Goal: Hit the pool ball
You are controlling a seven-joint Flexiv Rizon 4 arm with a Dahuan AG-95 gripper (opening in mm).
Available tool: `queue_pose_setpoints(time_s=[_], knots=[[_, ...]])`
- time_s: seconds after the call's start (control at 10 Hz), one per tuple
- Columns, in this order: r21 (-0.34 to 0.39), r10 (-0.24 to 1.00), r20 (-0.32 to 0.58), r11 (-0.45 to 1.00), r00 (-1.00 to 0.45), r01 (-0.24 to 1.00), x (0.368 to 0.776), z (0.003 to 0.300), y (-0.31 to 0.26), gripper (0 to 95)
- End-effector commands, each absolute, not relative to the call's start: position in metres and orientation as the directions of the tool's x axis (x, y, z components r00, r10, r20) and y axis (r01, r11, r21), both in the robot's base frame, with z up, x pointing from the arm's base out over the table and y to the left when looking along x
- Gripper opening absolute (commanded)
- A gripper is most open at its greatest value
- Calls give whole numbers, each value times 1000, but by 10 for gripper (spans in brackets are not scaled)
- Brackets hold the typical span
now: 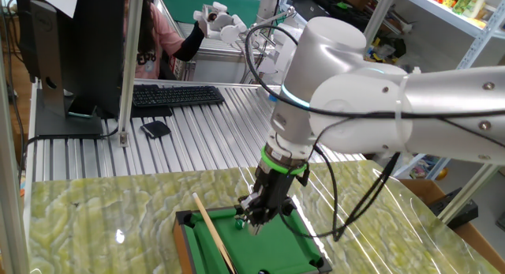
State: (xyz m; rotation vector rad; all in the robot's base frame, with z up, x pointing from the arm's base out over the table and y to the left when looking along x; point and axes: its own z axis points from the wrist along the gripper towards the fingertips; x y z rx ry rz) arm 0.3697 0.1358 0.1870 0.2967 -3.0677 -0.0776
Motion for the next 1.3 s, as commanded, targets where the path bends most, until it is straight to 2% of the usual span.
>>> queue_pose_setpoints(time_s=[0.1,0.6,1.0,1.1,1.3], knots=[[55,-207,51,977,-977,-205,360,186,142,0],[38,-219,45,975,-975,-218,341,180,149,0],[29,-220,48,975,-974,-219,341,181,149,0],[27,-218,48,976,-975,-217,341,180,149,190],[26,-217,49,976,-975,-216,341,180,150,190]])
